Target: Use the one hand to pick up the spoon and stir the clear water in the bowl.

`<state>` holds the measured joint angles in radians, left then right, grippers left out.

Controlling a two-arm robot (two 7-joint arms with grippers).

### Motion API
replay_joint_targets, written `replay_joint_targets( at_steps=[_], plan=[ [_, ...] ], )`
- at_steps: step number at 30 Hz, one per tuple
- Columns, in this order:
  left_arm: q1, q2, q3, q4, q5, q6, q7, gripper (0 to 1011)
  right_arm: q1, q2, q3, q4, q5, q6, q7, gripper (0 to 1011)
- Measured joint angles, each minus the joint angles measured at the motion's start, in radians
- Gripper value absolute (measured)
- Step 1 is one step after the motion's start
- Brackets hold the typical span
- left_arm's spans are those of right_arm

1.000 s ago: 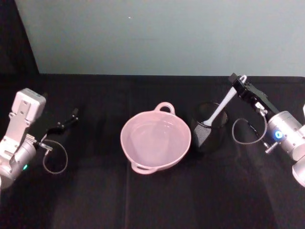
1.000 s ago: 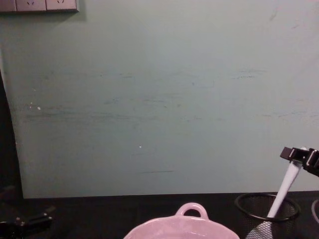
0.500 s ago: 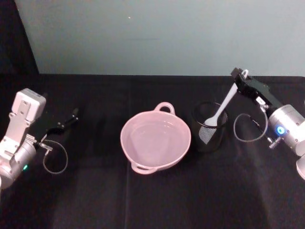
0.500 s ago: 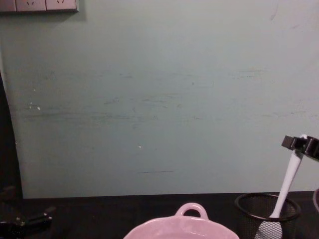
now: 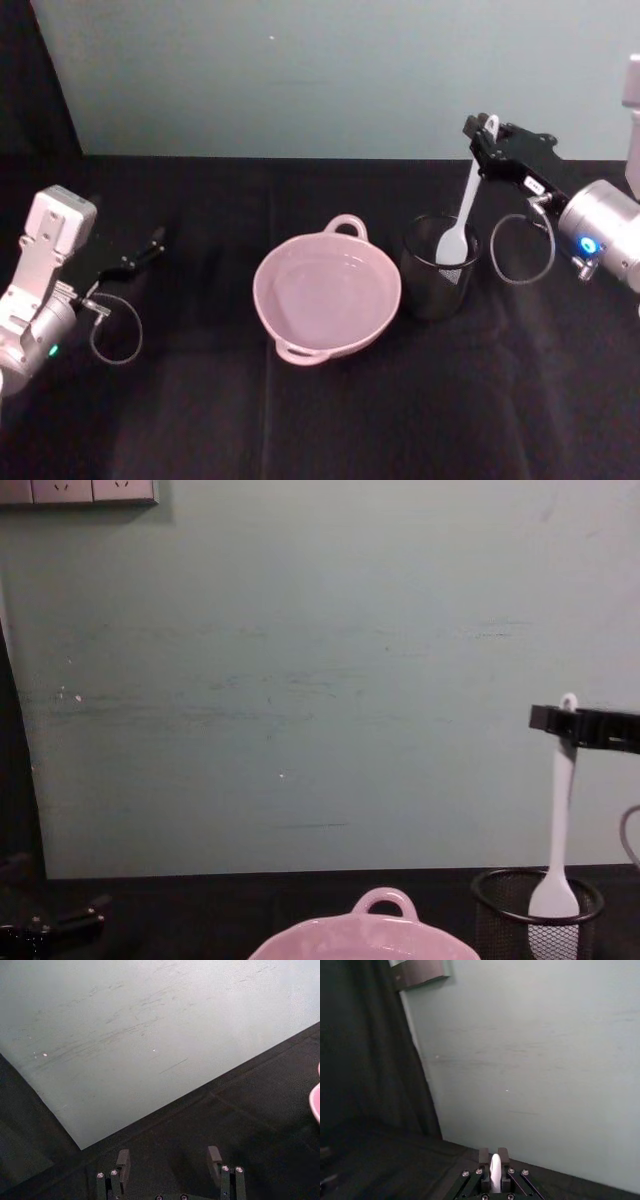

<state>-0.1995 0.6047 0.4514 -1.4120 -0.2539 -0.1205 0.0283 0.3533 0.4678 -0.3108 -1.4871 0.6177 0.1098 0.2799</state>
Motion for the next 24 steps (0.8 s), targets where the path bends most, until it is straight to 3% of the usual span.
replay_joint_targets(
  at_steps=[13, 24],
  plan=[
    [0.0, 0.0, 0.0, 0.0, 0.0, 0.0, 0.0, 1011, 0.059, 0.038, -0.024, -0.1, -0.04, 0.12, 0.059, 114],
    [0.0, 0.0, 0.0, 0.0, 0.0, 0.0, 0.0, 1011, 0.072, 0.052, -0.023, -0.149, -0.033, 0.16, 0.068, 114]
  ],
)
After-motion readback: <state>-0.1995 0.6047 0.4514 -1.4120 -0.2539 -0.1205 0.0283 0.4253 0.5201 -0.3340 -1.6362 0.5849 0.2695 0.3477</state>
